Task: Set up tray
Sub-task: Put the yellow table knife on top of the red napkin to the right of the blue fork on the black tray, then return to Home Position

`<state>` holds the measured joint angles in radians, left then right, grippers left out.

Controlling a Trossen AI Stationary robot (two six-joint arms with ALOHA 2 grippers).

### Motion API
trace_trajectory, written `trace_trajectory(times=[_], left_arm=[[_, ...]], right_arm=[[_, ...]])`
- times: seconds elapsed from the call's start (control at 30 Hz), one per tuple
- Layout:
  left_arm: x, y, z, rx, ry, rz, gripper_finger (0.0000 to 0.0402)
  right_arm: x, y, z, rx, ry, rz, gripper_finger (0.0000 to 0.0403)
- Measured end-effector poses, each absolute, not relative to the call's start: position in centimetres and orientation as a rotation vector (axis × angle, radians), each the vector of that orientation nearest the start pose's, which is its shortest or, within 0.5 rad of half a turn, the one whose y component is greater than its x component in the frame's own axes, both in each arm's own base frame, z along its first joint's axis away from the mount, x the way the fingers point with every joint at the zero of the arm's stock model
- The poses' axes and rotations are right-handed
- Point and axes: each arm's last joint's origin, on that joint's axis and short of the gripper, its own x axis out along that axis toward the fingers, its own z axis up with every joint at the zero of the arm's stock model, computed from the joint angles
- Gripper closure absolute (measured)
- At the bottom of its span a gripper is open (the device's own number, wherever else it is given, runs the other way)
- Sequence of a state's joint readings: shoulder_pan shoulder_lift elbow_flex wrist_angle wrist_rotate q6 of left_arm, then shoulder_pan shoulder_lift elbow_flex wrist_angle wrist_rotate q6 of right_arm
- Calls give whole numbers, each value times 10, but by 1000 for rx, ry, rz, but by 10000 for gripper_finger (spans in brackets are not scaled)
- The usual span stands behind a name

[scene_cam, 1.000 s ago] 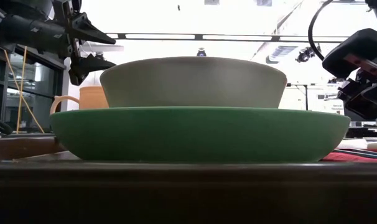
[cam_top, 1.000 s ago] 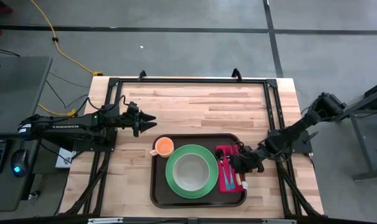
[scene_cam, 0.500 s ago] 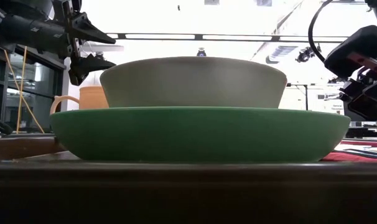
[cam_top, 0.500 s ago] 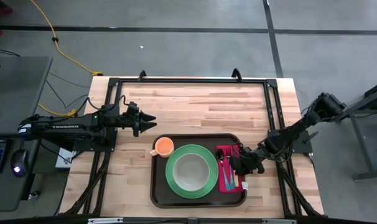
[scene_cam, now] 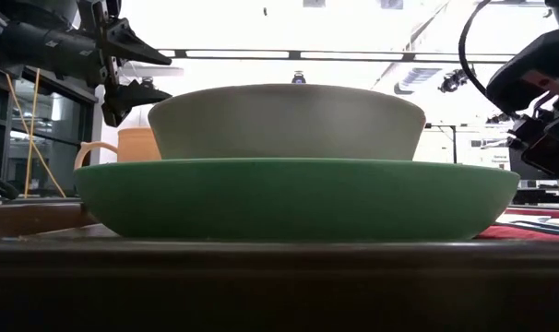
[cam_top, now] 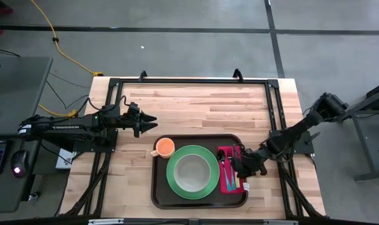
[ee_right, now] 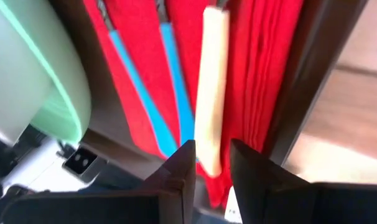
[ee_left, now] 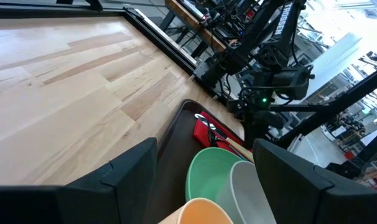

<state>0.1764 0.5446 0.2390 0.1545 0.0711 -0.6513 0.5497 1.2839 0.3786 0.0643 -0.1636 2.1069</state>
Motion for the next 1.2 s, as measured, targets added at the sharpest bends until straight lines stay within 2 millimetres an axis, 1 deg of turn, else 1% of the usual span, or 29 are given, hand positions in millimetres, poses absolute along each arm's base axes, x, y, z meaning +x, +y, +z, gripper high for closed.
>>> trace_trajectory(times=[0.13, 0.33, 0.47, 0.63, 0.73, 0.93, 1.1, 1.2], left_arm=[[140, 23, 209, -656, 111, 149, 108], [140, 23, 209, -650, 111, 148, 108], [140, 23, 210, -649, 105, 146, 108], [138, 23, 211, -648, 95, 145, 108], [138, 23, 211, -648, 98, 147, 108], [138, 24, 211, -645, 85, 180, 108], [136, 24, 214, -674, 51, 198, 108], [134, 24, 217, -708, 29, 189, 108]], right_arm=[[174, 112, 136, 1732, 1148, -421, 328], [172, 110, 150, 1749, 1075, -357, 327], [172, 105, 161, 1750, 964, -305, 327], [172, 93, 175, 1725, 775, -272, 327], [172, 84, 183, 1685, 651, -272, 327], [168, 68, 200, 1518, 375, -292, 327], [159, 55, 217, 1382, 165, -315, 327], [151, 48, 226, 1304, 98, -313, 327]])
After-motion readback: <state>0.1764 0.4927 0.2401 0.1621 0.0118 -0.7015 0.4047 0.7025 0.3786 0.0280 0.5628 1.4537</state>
